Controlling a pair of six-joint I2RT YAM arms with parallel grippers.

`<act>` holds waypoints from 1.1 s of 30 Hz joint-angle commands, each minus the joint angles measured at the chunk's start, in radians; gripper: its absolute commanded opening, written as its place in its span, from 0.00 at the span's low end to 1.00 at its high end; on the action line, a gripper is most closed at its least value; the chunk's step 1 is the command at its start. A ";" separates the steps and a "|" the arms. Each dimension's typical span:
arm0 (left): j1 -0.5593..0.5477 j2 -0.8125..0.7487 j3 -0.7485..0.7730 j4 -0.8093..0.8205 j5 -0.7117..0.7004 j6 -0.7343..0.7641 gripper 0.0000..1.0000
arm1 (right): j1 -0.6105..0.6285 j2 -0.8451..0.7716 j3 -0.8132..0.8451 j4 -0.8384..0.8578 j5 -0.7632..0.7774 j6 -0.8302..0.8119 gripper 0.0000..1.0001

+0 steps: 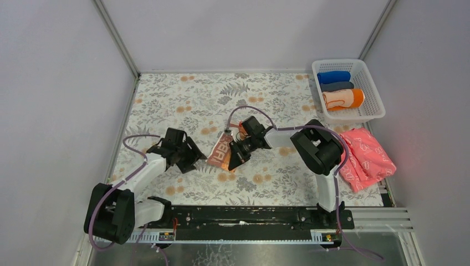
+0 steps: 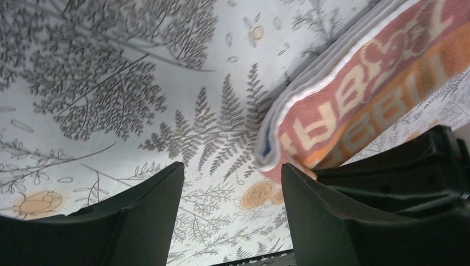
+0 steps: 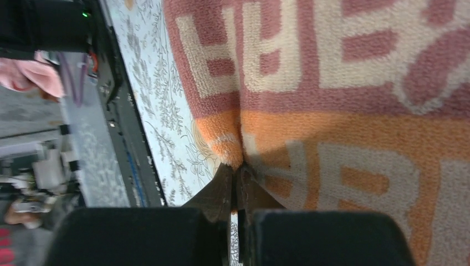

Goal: Roll the towels
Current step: Roll the towel at the center of the board.

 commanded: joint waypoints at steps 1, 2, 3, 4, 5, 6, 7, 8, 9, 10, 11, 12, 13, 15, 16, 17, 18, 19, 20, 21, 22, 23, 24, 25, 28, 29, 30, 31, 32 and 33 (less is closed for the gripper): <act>0.004 -0.053 -0.050 -0.017 0.024 -0.054 0.63 | -0.039 0.051 -0.019 0.049 -0.096 0.142 0.00; 0.005 -0.062 -0.060 -0.019 0.021 -0.059 0.63 | -0.042 0.057 -0.018 0.040 -0.098 0.145 0.00; 0.005 -0.068 -0.068 -0.020 0.016 -0.062 0.62 | -0.045 0.063 -0.017 0.038 -0.101 0.150 0.00; 0.004 -0.068 -0.074 -0.020 0.017 -0.063 0.62 | -0.046 0.068 -0.018 0.036 -0.102 0.155 0.00; 0.003 -0.062 -0.080 -0.019 0.021 -0.063 0.62 | -0.049 0.071 -0.019 0.038 -0.105 0.160 0.00; 0.002 -0.056 -0.084 -0.012 0.030 -0.063 0.62 | -0.049 0.074 -0.018 0.036 -0.106 0.164 0.00; 0.000 -0.049 -0.087 -0.001 0.041 -0.062 0.62 | -0.048 0.077 -0.015 0.031 -0.105 0.165 0.00; -0.006 -0.040 -0.092 0.012 0.052 -0.063 0.62 | -0.049 0.080 -0.013 0.029 -0.102 0.166 0.00; -0.017 -0.031 -0.091 0.024 0.060 -0.066 0.63 | -0.048 0.085 -0.010 0.027 -0.099 0.168 0.00; -0.030 -0.021 -0.088 0.035 0.062 -0.067 0.63 | -0.048 0.087 -0.009 0.026 -0.099 0.169 0.00; -0.044 -0.010 -0.085 0.043 0.064 -0.071 0.64 | -0.048 0.090 -0.007 0.027 -0.097 0.173 0.00; -0.056 0.001 -0.082 0.053 0.064 -0.075 0.64 | -0.048 0.093 -0.004 0.024 -0.096 0.175 0.00; -0.063 0.010 -0.084 0.069 0.071 -0.079 0.65 | -0.049 0.096 -0.001 0.021 -0.095 0.173 0.00; -0.072 0.025 -0.090 0.108 0.084 -0.094 0.65 | -0.048 0.098 0.005 0.013 -0.089 0.169 0.00; -0.074 0.034 -0.093 0.127 0.087 -0.101 0.65 | -0.048 0.098 0.007 0.009 -0.085 0.166 0.00; -0.076 0.042 -0.093 0.146 0.087 -0.106 0.65 | -0.048 0.100 0.010 0.004 -0.082 0.163 0.00; -0.078 0.053 -0.092 0.158 0.089 -0.111 0.65 | -0.049 0.100 0.012 0.002 -0.083 0.162 0.00; -0.080 0.061 -0.093 0.175 0.095 -0.115 0.65 | -0.048 0.101 0.013 0.001 -0.085 0.162 0.00; -0.081 0.067 -0.094 0.191 0.102 -0.120 0.65 | -0.048 0.101 0.015 -0.001 -0.085 0.160 0.00; -0.083 0.073 -0.097 0.203 0.105 -0.126 0.65 | -0.049 0.101 0.017 -0.006 -0.085 0.159 0.00; -0.087 0.075 -0.098 0.212 0.106 -0.132 0.65 | -0.048 0.100 0.021 -0.008 -0.083 0.157 0.00; -0.088 0.081 -0.099 0.219 0.104 -0.137 0.65 | -0.048 0.100 0.023 -0.011 -0.083 0.157 0.00; -0.088 0.087 -0.098 0.223 0.101 -0.140 0.65 | -0.048 0.101 0.025 -0.013 -0.084 0.156 0.01; -0.087 0.091 -0.096 0.226 0.095 -0.144 0.65 | -0.048 0.102 0.028 -0.016 -0.084 0.157 0.01; -0.089 0.111 -0.099 0.239 0.082 -0.160 0.65 | -0.048 0.099 0.037 -0.029 -0.081 0.147 0.03; -0.089 0.119 -0.099 0.243 0.079 -0.164 0.65 | -0.048 0.097 0.041 -0.040 -0.077 0.138 0.04; -0.089 0.127 -0.099 0.250 0.079 -0.169 0.65 | -0.049 0.095 0.047 -0.050 -0.074 0.131 0.04; -0.089 0.133 -0.102 0.257 0.083 -0.173 0.65 | -0.049 0.091 0.050 -0.059 -0.069 0.125 0.04; -0.089 0.136 -0.103 0.263 0.084 -0.177 0.65 | -0.048 0.090 0.052 -0.066 -0.067 0.121 0.05; -0.090 0.140 -0.107 0.266 0.081 -0.180 0.65 | -0.049 0.087 0.056 -0.073 -0.064 0.116 0.05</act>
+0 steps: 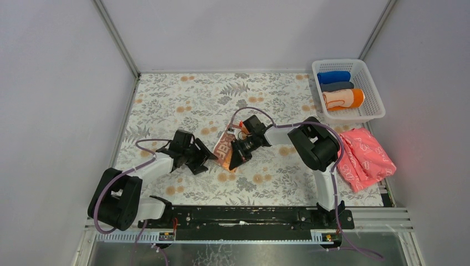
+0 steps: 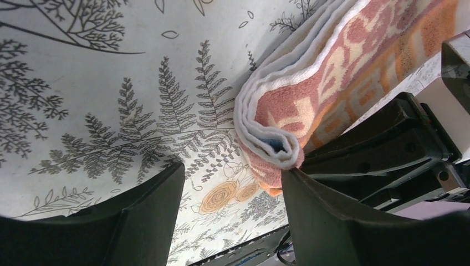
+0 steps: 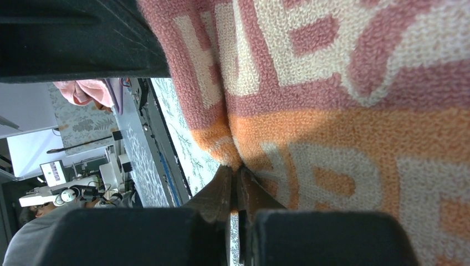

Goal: Roll the towels
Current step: Roll the towel at the center of the board.

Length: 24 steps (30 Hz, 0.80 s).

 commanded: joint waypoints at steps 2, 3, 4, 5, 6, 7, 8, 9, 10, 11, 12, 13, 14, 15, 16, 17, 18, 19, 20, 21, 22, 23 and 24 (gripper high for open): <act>-0.010 0.039 -0.032 0.042 -0.046 -0.024 0.65 | 0.001 0.004 0.033 -0.081 0.060 -0.049 0.07; -0.009 0.042 -0.035 0.042 -0.054 -0.029 0.65 | 0.000 0.001 0.034 -0.082 0.062 -0.050 0.09; -0.009 0.046 -0.039 0.042 -0.059 -0.033 0.64 | 0.000 -0.008 0.033 -0.083 0.065 -0.051 0.09; -0.008 0.053 -0.043 0.041 -0.066 -0.036 0.64 | 0.001 -0.015 0.034 -0.085 0.071 -0.053 0.10; -0.009 0.059 -0.049 0.042 -0.070 -0.043 0.63 | 0.001 -0.024 0.037 -0.091 0.078 -0.060 0.11; -0.010 0.066 -0.055 0.042 -0.078 -0.048 0.62 | 0.002 -0.034 0.039 -0.100 0.086 -0.067 0.13; -0.010 0.073 -0.065 0.042 -0.084 -0.053 0.61 | 0.003 -0.045 0.041 -0.106 0.095 -0.072 0.16; -0.010 0.078 -0.071 0.042 -0.089 -0.059 0.60 | 0.003 -0.057 0.043 -0.112 0.106 -0.079 0.20; -0.010 0.084 -0.078 0.041 -0.092 -0.064 0.59 | 0.005 -0.069 0.045 -0.121 0.118 -0.086 0.25; -0.011 0.087 -0.085 0.041 -0.096 -0.071 0.58 | 0.006 -0.081 0.047 -0.129 0.129 -0.094 0.28; -0.009 0.088 -0.093 0.042 -0.103 -0.078 0.57 | 0.011 -0.095 0.050 -0.141 0.147 -0.105 0.31; -0.010 0.088 -0.100 0.041 -0.106 -0.085 0.56 | 0.015 -0.106 0.056 -0.153 0.164 -0.118 0.35; -0.010 0.088 -0.107 0.041 -0.111 -0.092 0.56 | 0.021 -0.120 0.058 -0.161 0.183 -0.130 0.39; -0.010 0.088 -0.114 0.042 -0.115 -0.098 0.55 | 0.027 -0.134 0.061 -0.166 0.200 -0.140 0.42; -0.010 0.088 -0.120 0.042 -0.119 -0.106 0.55 | 0.034 -0.150 0.060 -0.169 0.219 -0.150 0.45; -0.010 0.091 -0.123 0.042 -0.124 -0.110 0.54 | 0.043 -0.176 0.061 -0.173 0.246 -0.163 0.47; -0.010 0.095 -0.125 0.042 -0.124 -0.112 0.54 | 0.053 -0.196 0.058 -0.177 0.285 -0.177 0.48; -0.011 0.100 -0.124 0.042 -0.124 -0.115 0.54 | 0.064 -0.219 0.054 -0.177 0.319 -0.195 0.49; -0.011 0.107 -0.124 0.043 -0.125 -0.116 0.54 | 0.073 -0.241 0.049 -0.170 0.355 -0.212 0.49; -0.009 0.114 -0.121 0.045 -0.123 -0.116 0.54 | 0.081 -0.260 0.039 -0.159 0.387 -0.223 0.50; -0.010 0.121 -0.119 0.048 -0.119 -0.117 0.54 | 0.091 -0.278 0.031 -0.147 0.422 -0.238 0.51; -0.010 0.127 -0.116 0.053 -0.114 -0.117 0.54 | 0.100 -0.290 0.022 -0.139 0.451 -0.262 0.52; -0.010 0.134 -0.115 0.058 -0.111 -0.117 0.54 | 0.112 -0.298 0.015 -0.134 0.475 -0.283 0.53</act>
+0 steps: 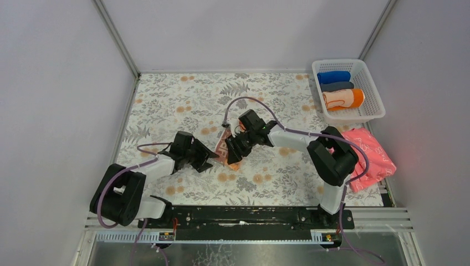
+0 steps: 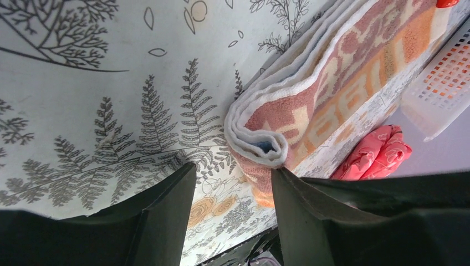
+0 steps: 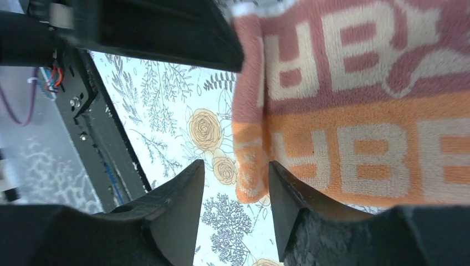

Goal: Roll the towels
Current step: Roll the towel at the center of the board.

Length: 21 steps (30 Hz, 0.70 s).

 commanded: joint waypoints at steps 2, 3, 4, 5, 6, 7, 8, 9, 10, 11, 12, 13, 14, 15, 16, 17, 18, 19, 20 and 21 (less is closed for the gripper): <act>-0.005 0.085 -0.055 -0.109 -0.111 0.022 0.54 | 0.064 -0.098 -0.019 0.034 0.204 -0.146 0.54; -0.006 0.085 -0.054 -0.109 -0.111 0.021 0.54 | 0.075 -0.099 -0.023 0.038 0.220 -0.164 0.54; -0.006 0.085 -0.053 -0.109 -0.111 0.021 0.54 | 0.087 -0.098 -0.026 0.040 0.233 -0.180 0.54; -0.006 0.084 -0.055 -0.110 -0.111 0.021 0.54 | 0.098 -0.097 -0.029 0.046 0.246 -0.193 0.54; -0.005 0.084 -0.055 -0.109 -0.112 0.019 0.54 | 0.111 -0.094 -0.033 0.051 0.264 -0.205 0.54; -0.005 0.085 -0.055 -0.109 -0.112 0.019 0.54 | 0.126 -0.093 -0.034 0.056 0.287 -0.216 0.54; -0.006 0.087 -0.056 -0.110 -0.112 0.017 0.54 | 0.140 -0.091 -0.038 0.062 0.313 -0.224 0.54; -0.005 0.090 -0.058 -0.109 -0.111 0.017 0.54 | 0.154 -0.090 -0.042 0.072 0.337 -0.233 0.54; -0.006 0.092 -0.059 -0.110 -0.110 0.016 0.54 | 0.164 -0.088 -0.048 0.080 0.363 -0.239 0.55; -0.005 0.094 -0.058 -0.109 -0.110 0.016 0.54 | 0.173 -0.086 -0.052 0.086 0.394 -0.244 0.55; -0.005 0.095 -0.058 -0.109 -0.110 0.016 0.54 | 0.182 -0.085 -0.058 0.091 0.420 -0.252 0.55; -0.005 0.096 -0.057 -0.109 -0.110 0.016 0.54 | 0.189 -0.085 -0.062 0.092 0.439 -0.260 0.55; -0.006 0.095 -0.057 -0.109 -0.109 0.016 0.54 | 0.196 -0.085 -0.066 0.094 0.460 -0.270 0.55; -0.006 0.096 -0.057 -0.109 -0.109 0.016 0.54 | 0.202 -0.085 -0.070 0.095 0.473 -0.279 0.55; -0.005 0.096 -0.058 -0.110 -0.110 0.015 0.54 | 0.208 -0.085 -0.073 0.093 0.481 -0.288 0.55; -0.005 0.095 -0.057 -0.111 -0.111 0.014 0.54 | 0.213 -0.083 -0.073 0.091 0.488 -0.299 0.54; -0.007 0.096 -0.058 -0.109 -0.111 0.013 0.54 | 0.217 -0.078 -0.072 0.087 0.490 -0.306 0.54; -0.006 0.098 -0.056 -0.109 -0.111 0.013 0.54 | 0.222 -0.072 -0.070 0.081 0.492 -0.312 0.53; -0.005 0.098 -0.055 -0.109 -0.110 0.013 0.54 | 0.227 -0.064 -0.066 0.076 0.491 -0.316 0.52; -0.005 0.098 -0.054 -0.109 -0.109 0.014 0.54 | 0.229 -0.059 -0.063 0.071 0.488 -0.318 0.50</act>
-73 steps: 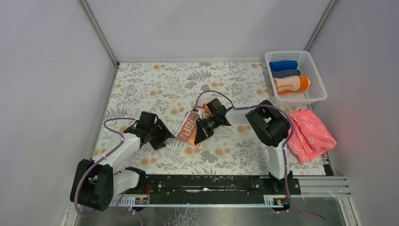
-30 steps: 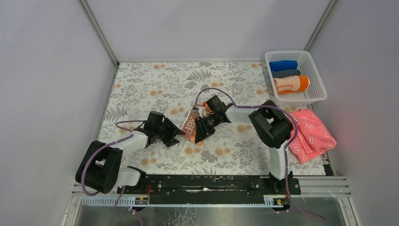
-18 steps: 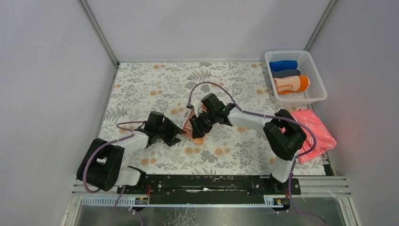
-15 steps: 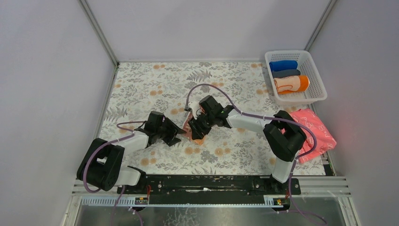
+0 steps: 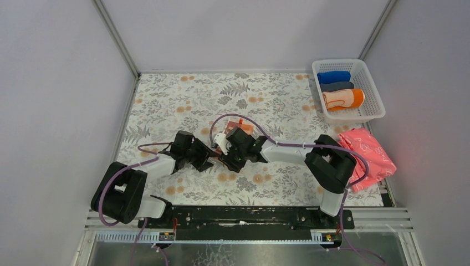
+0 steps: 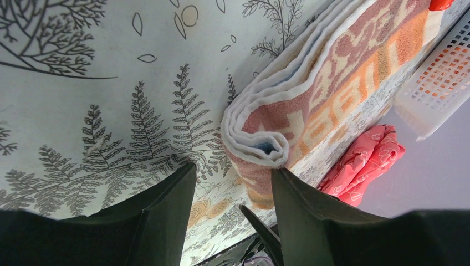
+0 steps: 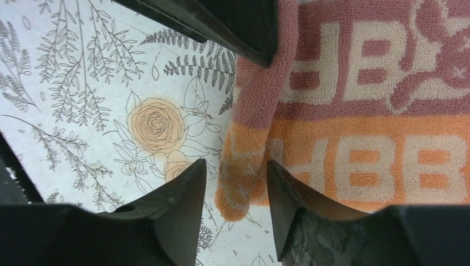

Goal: Roll the towels
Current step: Roll the towel at the center of the board.

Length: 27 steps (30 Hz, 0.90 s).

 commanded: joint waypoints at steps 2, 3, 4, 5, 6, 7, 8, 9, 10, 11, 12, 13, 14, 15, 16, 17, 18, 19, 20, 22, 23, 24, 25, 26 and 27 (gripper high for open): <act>-0.005 0.072 -0.058 -0.150 -0.120 0.036 0.54 | 0.024 0.019 0.014 0.016 0.039 -0.049 0.43; -0.005 0.071 -0.058 -0.151 -0.120 0.036 0.54 | 0.024 0.019 0.018 0.013 0.027 -0.047 0.38; -0.005 0.070 -0.058 -0.152 -0.121 0.036 0.54 | 0.024 0.019 0.023 0.010 0.014 -0.045 0.35; -0.005 0.069 -0.057 -0.153 -0.122 0.036 0.54 | 0.024 0.021 0.030 -0.003 -0.011 -0.045 0.31; -0.005 0.067 -0.055 -0.156 -0.121 0.036 0.54 | 0.023 0.028 0.044 -0.022 -0.032 -0.048 0.26; -0.005 0.065 -0.054 -0.158 -0.123 0.037 0.54 | 0.021 0.038 0.061 -0.044 -0.053 -0.050 0.20; -0.005 0.064 -0.052 -0.160 -0.125 0.038 0.54 | 0.015 0.050 0.074 -0.061 -0.086 -0.049 0.15; -0.006 0.063 -0.051 -0.163 -0.126 0.041 0.54 | 0.004 0.055 0.081 -0.068 -0.131 -0.044 0.10; -0.006 0.064 -0.048 -0.167 -0.128 0.042 0.54 | -0.009 0.058 0.083 -0.065 -0.178 -0.031 0.06; -0.006 0.064 -0.047 -0.170 -0.129 0.044 0.54 | -0.027 0.061 0.084 -0.056 -0.232 -0.012 0.03; -0.006 0.065 -0.045 -0.173 -0.128 0.045 0.53 | -0.044 0.063 0.086 -0.049 -0.285 0.005 0.01; -0.005 0.066 -0.044 -0.174 -0.128 0.046 0.53 | -0.060 0.068 0.088 -0.043 -0.332 0.023 0.01; -0.005 0.066 -0.044 -0.176 -0.126 0.045 0.53 | -0.080 0.074 0.092 -0.039 -0.380 0.037 0.00; -0.005 0.068 -0.044 -0.177 -0.125 0.044 0.53 | -0.096 0.082 0.098 -0.038 -0.421 0.051 0.00; -0.005 0.068 -0.044 -0.179 -0.123 0.044 0.52 | -0.117 0.090 0.106 -0.040 -0.461 0.067 0.00; -0.005 0.067 -0.044 -0.185 -0.124 0.043 0.52 | -0.133 0.099 0.113 -0.041 -0.492 0.080 0.00; -0.005 0.064 -0.044 -0.189 -0.127 0.042 0.51 | -0.149 0.107 0.116 -0.036 -0.524 0.096 0.00; -0.005 0.061 -0.045 -0.195 -0.131 0.041 0.50 | -0.165 0.113 0.113 -0.025 -0.553 0.117 0.00; -0.005 0.059 -0.044 -0.201 -0.134 0.040 0.50 | -0.181 0.118 0.108 -0.013 -0.573 0.142 0.00; -0.005 0.056 -0.043 -0.213 -0.144 0.039 0.48 | -0.210 0.131 0.091 0.016 -0.619 0.189 0.01; -0.006 0.057 -0.042 -0.218 -0.147 0.039 0.47 | -0.220 0.137 0.086 0.019 -0.624 0.207 0.02; -0.005 0.058 -0.041 -0.224 -0.151 0.039 0.46 | -0.225 0.142 0.078 0.022 -0.618 0.221 0.03; -0.005 0.061 -0.042 -0.225 -0.154 0.037 0.45 | -0.230 0.146 0.069 0.023 -0.607 0.232 0.04; -0.005 0.065 -0.041 -0.226 -0.157 0.035 0.44 | -0.234 0.148 0.058 0.025 -0.598 0.243 0.05; -0.006 0.069 -0.041 -0.226 -0.158 0.033 0.44 | -0.237 0.148 0.048 0.028 -0.587 0.254 0.07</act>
